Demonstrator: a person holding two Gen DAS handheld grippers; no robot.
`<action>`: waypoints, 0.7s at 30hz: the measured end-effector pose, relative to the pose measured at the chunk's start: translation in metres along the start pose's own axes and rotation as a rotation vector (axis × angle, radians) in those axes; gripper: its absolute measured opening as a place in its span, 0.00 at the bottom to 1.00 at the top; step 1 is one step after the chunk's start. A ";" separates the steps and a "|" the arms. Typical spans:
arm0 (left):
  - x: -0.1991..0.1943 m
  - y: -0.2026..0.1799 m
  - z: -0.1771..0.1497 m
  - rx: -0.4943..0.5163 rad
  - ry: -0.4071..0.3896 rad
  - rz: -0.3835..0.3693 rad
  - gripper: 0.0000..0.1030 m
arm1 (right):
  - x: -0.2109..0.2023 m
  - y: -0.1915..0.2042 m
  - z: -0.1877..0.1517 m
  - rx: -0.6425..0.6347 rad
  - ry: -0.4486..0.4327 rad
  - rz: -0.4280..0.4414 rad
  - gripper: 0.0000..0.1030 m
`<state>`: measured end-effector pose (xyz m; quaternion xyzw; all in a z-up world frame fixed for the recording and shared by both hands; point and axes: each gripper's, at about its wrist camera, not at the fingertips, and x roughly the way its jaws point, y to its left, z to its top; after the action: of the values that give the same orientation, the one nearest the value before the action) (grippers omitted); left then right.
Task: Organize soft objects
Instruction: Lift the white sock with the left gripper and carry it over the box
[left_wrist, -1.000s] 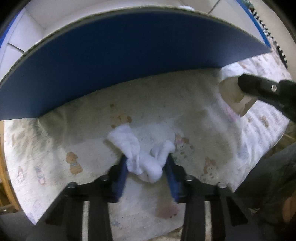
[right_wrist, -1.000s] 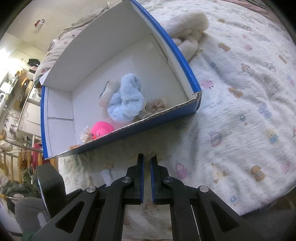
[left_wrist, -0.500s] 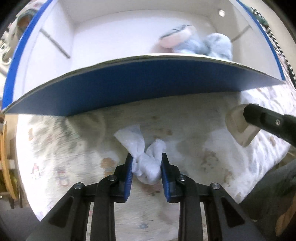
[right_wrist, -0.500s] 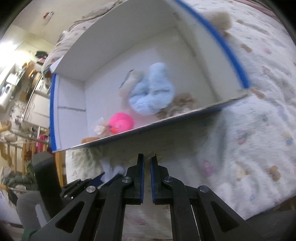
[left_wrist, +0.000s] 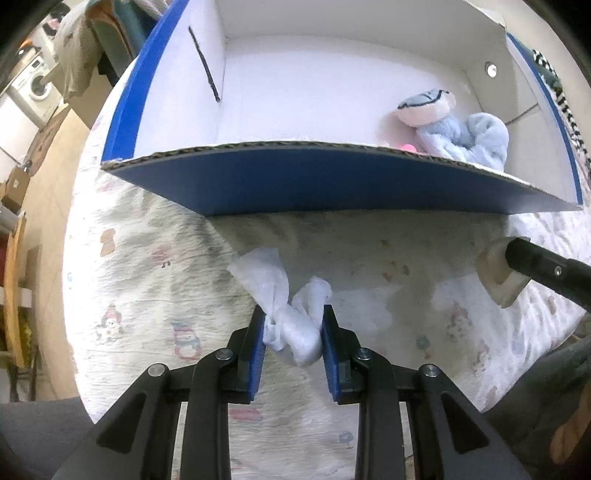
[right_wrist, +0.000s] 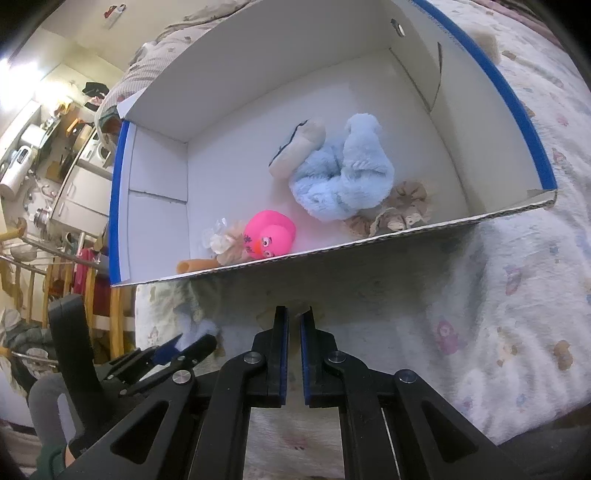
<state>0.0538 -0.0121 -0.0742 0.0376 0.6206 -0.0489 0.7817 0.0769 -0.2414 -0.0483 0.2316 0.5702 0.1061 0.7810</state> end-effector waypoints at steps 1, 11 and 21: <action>0.000 0.000 0.000 -0.005 -0.002 -0.005 0.24 | 0.000 0.000 0.000 0.000 -0.002 -0.001 0.07; -0.023 0.009 -0.018 -0.035 -0.035 -0.002 0.24 | 0.000 0.006 -0.004 -0.030 0.002 -0.004 0.07; -0.065 0.011 -0.033 -0.082 -0.113 0.008 0.24 | -0.015 0.022 -0.011 -0.063 -0.018 0.042 0.07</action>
<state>0.0090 0.0042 -0.0178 0.0052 0.5770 -0.0225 0.8164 0.0640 -0.2258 -0.0276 0.2198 0.5546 0.1384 0.7905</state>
